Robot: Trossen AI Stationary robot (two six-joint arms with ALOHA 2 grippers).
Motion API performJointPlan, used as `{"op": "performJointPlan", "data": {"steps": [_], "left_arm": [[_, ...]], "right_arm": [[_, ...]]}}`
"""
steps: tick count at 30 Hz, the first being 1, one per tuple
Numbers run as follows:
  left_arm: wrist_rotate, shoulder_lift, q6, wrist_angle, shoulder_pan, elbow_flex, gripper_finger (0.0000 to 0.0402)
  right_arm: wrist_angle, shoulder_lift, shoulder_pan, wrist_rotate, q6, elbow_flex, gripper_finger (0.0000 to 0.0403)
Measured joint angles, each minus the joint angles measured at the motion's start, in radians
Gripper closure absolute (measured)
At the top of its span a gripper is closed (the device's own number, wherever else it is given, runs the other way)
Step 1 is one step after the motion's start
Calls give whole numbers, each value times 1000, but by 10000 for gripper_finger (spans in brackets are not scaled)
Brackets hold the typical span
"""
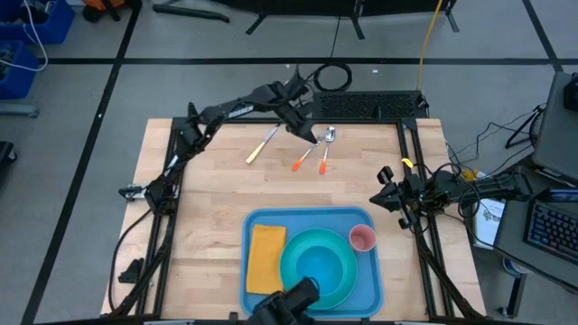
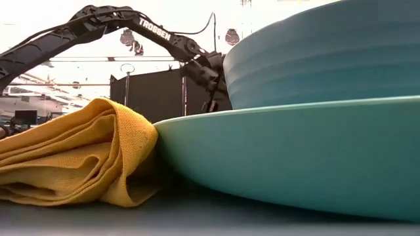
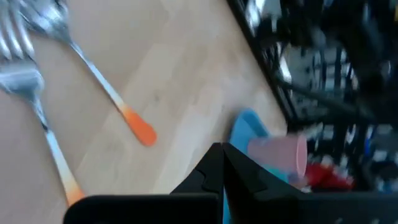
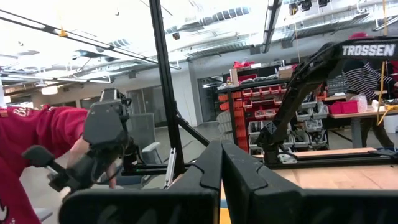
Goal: Set up tray
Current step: Put the orange fork on top of the yellow table napkin
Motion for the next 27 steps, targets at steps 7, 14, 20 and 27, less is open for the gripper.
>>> {"op": "performJointPlan", "data": {"steps": [7, 14, 20, 27], "left_arm": [[52, 3, -131, -40, 15, -1, 400], [28, 18, -127, 8, 11, 0, 401], [55, 81, -197, -6, 15, 0, 401], [104, 73, -172, -99, 39, 4, 401]], "right_arm": [[0, 4, 0, 0, 0, 0, 403], [0, 5, 0, 0, 0, 0, 403], [-1, 5, 0, 0, 0, 0, 403], [-1, 5, 0, 0, 0, 0, 403]]}}
